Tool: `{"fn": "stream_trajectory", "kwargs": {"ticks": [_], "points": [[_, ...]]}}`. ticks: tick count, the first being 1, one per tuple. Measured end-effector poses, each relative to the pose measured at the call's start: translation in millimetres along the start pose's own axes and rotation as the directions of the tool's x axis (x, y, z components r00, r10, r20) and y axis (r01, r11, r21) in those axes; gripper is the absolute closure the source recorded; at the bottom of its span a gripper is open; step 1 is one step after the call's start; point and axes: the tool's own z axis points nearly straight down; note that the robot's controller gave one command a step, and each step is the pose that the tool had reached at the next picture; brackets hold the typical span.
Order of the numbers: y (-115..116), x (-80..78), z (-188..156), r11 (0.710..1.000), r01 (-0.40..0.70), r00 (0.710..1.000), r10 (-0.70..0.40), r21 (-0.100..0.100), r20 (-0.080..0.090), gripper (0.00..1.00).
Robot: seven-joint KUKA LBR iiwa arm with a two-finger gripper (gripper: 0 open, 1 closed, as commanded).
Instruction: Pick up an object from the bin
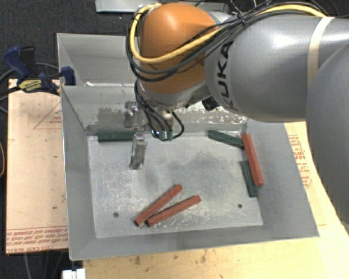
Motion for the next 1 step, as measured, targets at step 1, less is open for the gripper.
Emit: {"fn": "stream_trajectory", "kwargs": {"ticks": [1], "points": [[-64.4, 43.9, 120.3, 0.924, 0.382, 0.924, -0.382, 0.002, 0.000, 0.00]]}}
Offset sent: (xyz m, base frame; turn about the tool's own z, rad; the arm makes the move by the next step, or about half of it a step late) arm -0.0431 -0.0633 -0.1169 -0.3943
